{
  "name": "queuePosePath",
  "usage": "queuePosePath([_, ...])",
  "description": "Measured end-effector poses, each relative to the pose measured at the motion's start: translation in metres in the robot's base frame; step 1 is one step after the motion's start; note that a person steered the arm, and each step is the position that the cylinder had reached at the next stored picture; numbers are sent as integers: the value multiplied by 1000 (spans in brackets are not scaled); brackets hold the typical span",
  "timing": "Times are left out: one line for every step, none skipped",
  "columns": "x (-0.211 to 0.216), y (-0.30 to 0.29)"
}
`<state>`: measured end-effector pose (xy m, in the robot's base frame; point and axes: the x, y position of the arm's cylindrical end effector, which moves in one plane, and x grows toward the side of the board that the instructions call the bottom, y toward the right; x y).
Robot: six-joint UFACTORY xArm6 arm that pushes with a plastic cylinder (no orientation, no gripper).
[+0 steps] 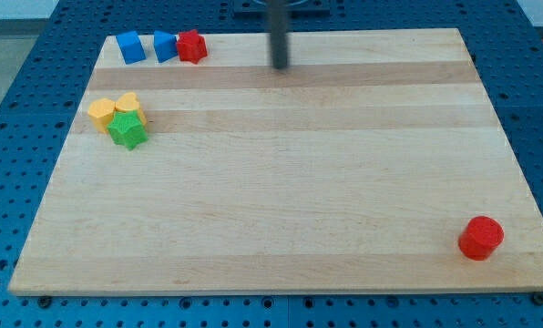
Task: Move the red circle into the red star
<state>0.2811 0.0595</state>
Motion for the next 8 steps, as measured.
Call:
queuePosePath([70, 114])
queuePosePath([154, 226])
queuePosePath([238, 284])
queuePosePath([316, 271])
queuePosePath([307, 148])
queuePosePath([232, 58])
queuePosePath([194, -43])
queuePosePath([182, 63])
